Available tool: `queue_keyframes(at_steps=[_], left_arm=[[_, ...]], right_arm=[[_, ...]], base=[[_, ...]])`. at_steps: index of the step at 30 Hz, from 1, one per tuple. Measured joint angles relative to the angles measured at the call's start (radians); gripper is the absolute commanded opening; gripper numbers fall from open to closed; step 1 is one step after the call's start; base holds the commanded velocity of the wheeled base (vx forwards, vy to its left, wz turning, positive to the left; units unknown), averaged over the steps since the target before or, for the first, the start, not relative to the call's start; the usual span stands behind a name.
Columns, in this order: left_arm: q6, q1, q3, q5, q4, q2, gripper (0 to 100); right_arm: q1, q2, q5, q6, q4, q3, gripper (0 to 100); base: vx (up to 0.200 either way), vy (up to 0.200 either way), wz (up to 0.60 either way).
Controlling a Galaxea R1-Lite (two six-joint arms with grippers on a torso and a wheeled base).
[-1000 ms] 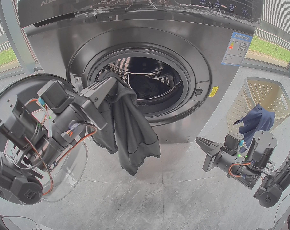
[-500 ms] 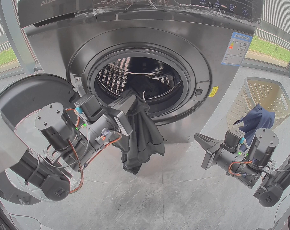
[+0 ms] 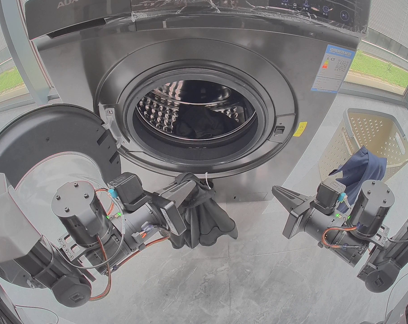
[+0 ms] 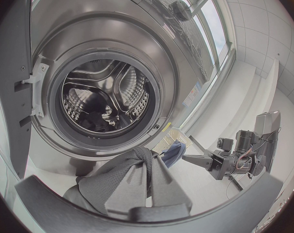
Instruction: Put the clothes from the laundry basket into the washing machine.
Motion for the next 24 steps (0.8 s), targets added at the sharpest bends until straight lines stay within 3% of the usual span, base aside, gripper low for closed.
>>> queue_keyframes(at_steps=[3, 15, 24], left_arm=[[0.001, -0.002, 0.002, -0.001, 0.0, -0.002, 0], [0.021, -0.005, -0.003, -0.003, -0.001, 0.01, 0], [0.043, -0.007, -0.029, -0.009, 0.0, 0.043, 0]], right_arm=[[0.005, 0.0, 0.0, 0.0, 0.0, -0.001, 0], [0.009, 0.0, 0.0, 0.0, 0.0, -0.001, 0], [0.025, 0.0, -0.004, 0.001, 0.0, -0.001, 0]], base=[[0.2, 0.0, 0.0], [0.0, 0.0, 0.0], [0.2, 0.0, 0.0]])
